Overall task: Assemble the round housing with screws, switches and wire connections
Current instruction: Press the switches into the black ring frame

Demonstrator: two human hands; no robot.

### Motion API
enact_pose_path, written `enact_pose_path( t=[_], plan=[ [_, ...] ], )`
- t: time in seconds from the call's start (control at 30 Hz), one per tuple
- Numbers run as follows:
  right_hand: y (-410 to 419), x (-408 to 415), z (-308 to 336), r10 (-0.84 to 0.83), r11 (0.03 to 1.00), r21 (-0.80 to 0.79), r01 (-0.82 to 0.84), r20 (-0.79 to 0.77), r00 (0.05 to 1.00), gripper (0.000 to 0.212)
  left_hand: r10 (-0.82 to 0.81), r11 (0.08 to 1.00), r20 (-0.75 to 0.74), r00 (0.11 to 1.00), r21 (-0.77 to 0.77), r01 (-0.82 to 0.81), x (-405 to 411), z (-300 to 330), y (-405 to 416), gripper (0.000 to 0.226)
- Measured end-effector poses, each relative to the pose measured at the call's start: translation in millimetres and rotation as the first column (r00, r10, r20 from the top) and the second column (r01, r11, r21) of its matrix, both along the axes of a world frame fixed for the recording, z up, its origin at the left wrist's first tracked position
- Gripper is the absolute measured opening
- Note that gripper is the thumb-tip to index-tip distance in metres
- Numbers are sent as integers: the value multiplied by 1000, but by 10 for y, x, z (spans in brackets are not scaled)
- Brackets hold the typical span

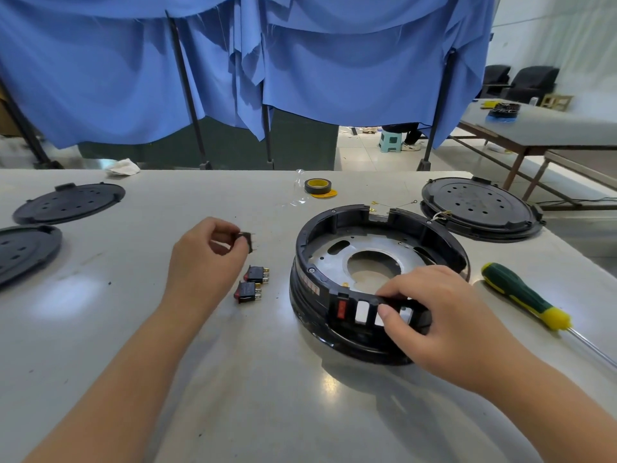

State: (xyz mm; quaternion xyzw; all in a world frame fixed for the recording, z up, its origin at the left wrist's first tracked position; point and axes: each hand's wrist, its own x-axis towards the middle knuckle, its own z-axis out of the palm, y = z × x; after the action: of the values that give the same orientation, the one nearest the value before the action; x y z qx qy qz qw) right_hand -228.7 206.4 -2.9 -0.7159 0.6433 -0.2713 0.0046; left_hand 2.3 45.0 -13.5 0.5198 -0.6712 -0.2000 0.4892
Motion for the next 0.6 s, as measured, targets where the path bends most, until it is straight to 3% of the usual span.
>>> enact_pose_path(
  t=[0.13, 0.23, 0.33, 0.43, 0.6],
  plan=[
    [-3, -5, -4, 6, 1000, -8, -6, 1, 1000, 25, -316, 946, -227, 921, 6, 325, -175, 250, 315, 22],
    [-1, -3, -9, 7, 1000, -19, -6, 13, 1000, 26, -538, 821, -249, 805, 61, 567, -289, 336, 560, 15],
    [-6, -4, -21, 6, 999, -33, -5, 13, 1000, 26, -632, 750, -180, 754, 104, 653, -367, 328, 726, 13],
    [-23, -12, -27, 11, 999, -43, -11, 7, 1000, 25, -667, 742, -9, 745, 76, 666, -426, 288, 830, 9],
    [-34, -17, -31, 23, 998, -57, -22, 12, 1000, 23, -705, 708, 122, 699, 60, 704, -466, 230, 887, 17]
  ],
)
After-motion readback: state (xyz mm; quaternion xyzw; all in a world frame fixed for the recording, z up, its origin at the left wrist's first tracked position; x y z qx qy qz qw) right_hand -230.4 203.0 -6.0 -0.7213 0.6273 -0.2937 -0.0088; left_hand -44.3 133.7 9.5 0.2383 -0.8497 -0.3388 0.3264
